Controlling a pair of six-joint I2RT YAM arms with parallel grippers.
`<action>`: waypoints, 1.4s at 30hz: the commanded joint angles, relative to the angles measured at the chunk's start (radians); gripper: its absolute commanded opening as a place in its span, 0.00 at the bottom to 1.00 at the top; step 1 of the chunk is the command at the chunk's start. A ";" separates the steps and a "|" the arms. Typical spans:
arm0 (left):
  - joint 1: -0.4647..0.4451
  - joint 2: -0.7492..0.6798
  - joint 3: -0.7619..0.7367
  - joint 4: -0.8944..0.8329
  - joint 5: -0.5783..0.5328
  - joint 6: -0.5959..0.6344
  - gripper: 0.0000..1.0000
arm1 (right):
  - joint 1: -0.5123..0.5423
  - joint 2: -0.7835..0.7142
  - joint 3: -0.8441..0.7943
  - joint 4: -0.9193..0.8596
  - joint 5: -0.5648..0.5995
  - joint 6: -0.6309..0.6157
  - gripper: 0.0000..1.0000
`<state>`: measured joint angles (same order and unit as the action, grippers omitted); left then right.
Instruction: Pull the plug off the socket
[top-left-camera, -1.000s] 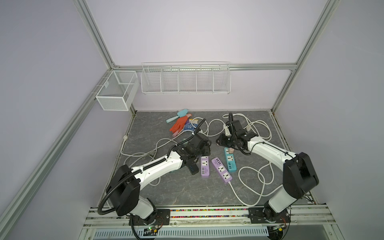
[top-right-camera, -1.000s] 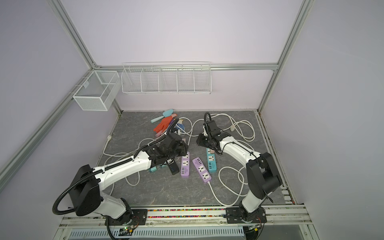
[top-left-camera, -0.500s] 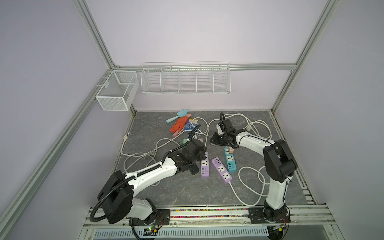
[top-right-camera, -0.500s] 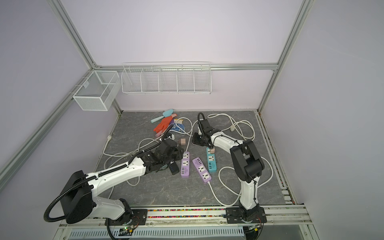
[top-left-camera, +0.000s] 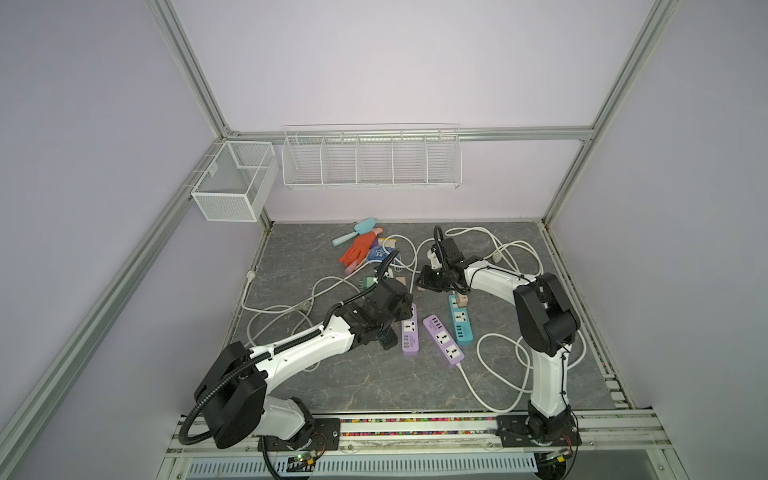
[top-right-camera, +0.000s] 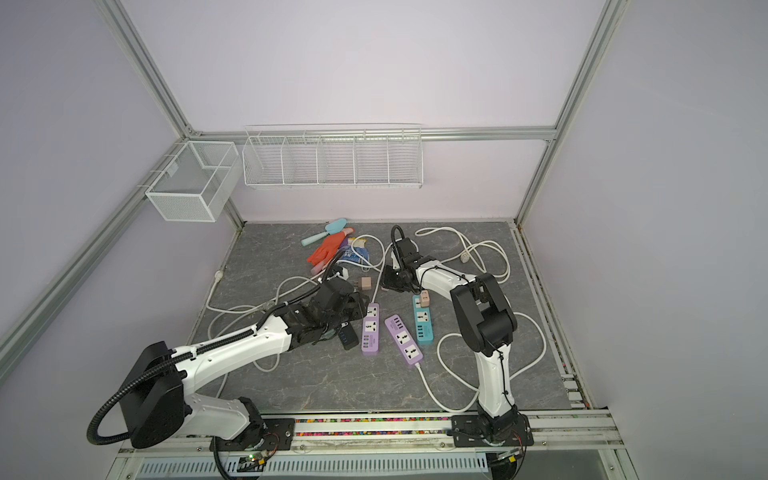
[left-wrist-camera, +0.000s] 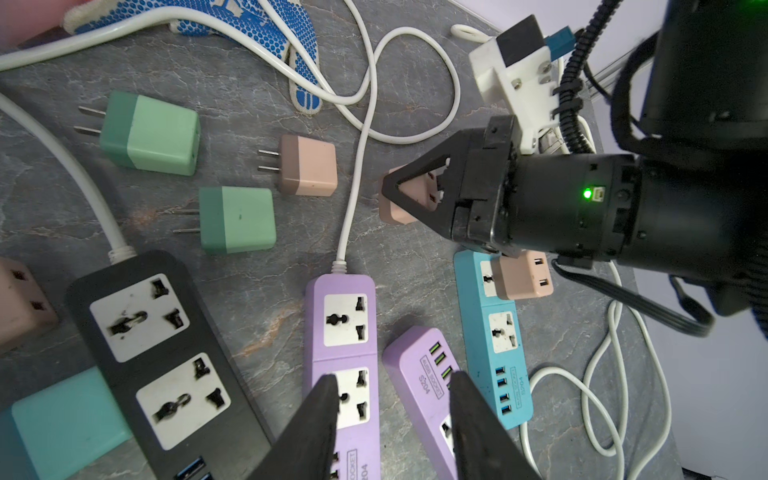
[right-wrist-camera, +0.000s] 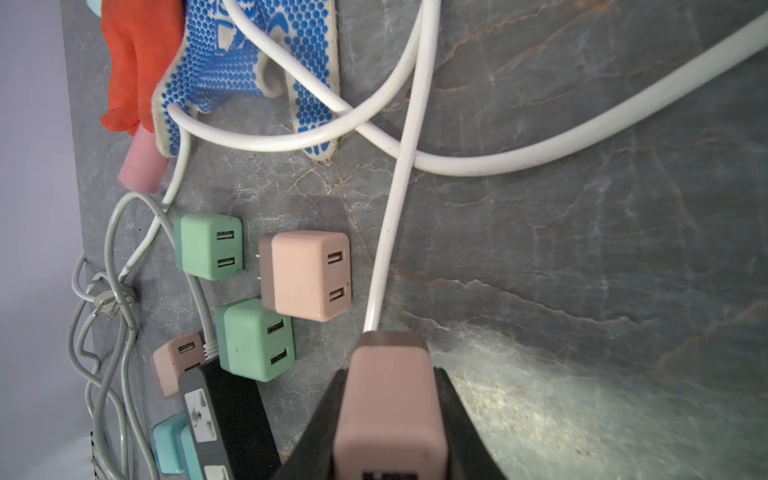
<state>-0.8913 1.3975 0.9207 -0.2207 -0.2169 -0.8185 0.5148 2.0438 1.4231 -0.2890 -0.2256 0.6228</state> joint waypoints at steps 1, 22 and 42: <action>-0.001 -0.002 -0.011 0.024 -0.013 -0.011 0.45 | -0.002 0.019 0.016 -0.022 -0.003 -0.023 0.30; -0.001 0.004 -0.005 0.048 0.005 -0.015 0.45 | -0.022 -0.084 0.005 -0.093 0.038 -0.058 0.52; -0.003 0.208 0.140 0.180 0.173 -0.024 0.45 | -0.034 -0.478 -0.179 -0.249 0.171 -0.123 0.67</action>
<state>-0.8913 1.5684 1.0229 -0.0910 -0.0902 -0.8288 0.4881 1.6245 1.2682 -0.4683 -0.1020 0.5316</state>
